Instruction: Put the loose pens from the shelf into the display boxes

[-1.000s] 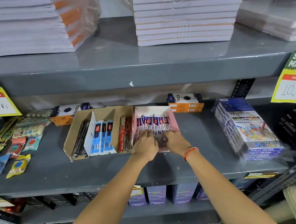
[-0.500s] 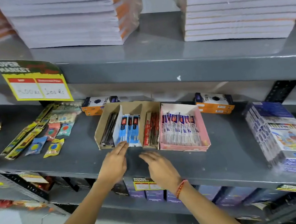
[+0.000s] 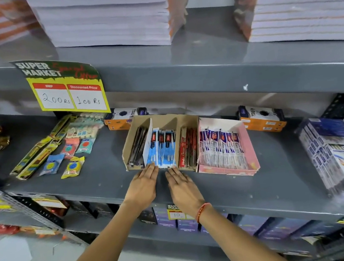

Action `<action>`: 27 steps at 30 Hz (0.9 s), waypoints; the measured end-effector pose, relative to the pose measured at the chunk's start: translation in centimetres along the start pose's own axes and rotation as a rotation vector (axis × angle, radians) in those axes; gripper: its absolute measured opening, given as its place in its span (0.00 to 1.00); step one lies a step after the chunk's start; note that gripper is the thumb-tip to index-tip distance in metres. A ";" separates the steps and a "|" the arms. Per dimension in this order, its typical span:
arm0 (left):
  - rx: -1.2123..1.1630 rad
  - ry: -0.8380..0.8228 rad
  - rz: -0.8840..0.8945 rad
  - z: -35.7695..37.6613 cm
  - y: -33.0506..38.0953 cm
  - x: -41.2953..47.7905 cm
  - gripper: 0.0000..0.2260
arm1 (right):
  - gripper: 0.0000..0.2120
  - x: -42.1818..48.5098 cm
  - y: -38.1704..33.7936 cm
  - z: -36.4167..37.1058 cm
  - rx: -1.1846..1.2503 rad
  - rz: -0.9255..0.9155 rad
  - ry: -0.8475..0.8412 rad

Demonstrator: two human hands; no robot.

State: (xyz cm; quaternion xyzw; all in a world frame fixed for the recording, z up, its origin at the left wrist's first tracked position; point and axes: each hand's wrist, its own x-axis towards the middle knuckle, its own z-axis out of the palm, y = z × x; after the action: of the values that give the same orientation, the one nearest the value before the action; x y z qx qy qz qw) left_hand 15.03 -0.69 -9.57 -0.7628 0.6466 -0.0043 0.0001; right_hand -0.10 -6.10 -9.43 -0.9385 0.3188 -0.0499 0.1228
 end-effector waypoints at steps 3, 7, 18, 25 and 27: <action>-0.027 -0.020 0.020 -0.3 -0.1 0.0 0.26 | 0.25 0.0 0.0 0.0 0.019 0.010 0.004; -0.057 -0.008 0.079 -0.7 -0.7 -0.1 0.27 | 0.25 0.1 0.0 -0.2 0.028 0.005 -0.010; -0.101 0.213 0.186 -1.8 -0.3 -4.1 0.24 | 0.21 -3.2 -0.7 -2.6 0.006 -0.042 0.094; -0.278 0.347 0.190 -7.9 2.9 -6.3 0.15 | 0.10 -7.7 -2.6 -8.6 0.064 -0.147 0.446; -0.329 0.479 0.223 -11.3 3.9 -6.8 0.15 | 0.11 -9.2 -3.2 -11.9 0.112 -0.164 0.577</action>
State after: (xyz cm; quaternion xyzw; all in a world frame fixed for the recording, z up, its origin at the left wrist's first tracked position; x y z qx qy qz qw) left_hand 9.94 5.46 1.63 -0.6544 0.6998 -0.0794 -0.2752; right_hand -7.59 -0.41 2.79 -0.9000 0.2604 -0.3415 0.0744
